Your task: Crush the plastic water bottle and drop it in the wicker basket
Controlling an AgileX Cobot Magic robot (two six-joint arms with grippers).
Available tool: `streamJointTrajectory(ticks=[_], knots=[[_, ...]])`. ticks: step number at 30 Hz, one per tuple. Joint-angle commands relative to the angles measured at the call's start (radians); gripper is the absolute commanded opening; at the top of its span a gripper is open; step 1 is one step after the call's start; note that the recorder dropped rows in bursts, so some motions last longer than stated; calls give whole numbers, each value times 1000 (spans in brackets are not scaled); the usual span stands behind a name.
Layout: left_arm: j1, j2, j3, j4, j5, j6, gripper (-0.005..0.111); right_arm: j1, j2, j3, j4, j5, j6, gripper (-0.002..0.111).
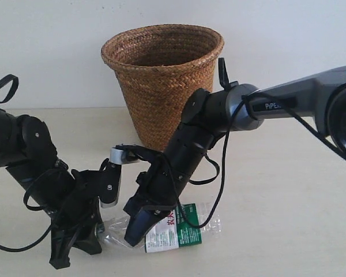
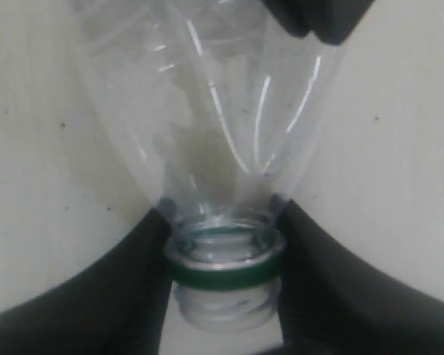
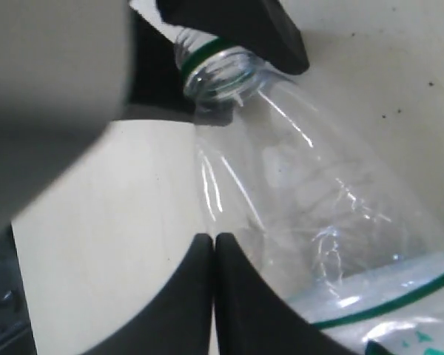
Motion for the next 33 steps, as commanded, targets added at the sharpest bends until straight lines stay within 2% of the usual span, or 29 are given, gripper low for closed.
streamJointTrajectory(ticks=[1, 8, 16, 24, 33], knots=[[-3, 3, 5, 8, 61, 4, 4, -24, 36, 2, -119, -107, 14, 0], [-3, 3, 5, 8, 61, 4, 4, -36, -42, 2, -114, 43, -1, 0], [-3, 3, 5, 8, 61, 4, 4, -25, -174, 2, -165, -53, 53, 0], [-3, 3, 5, -26, 63, 2, 4, 23, -135, 2, -344, -100, 272, 0], [-3, 3, 5, -30, 61, 2, 4, 38, -58, 2, -342, -140, 307, 0]])
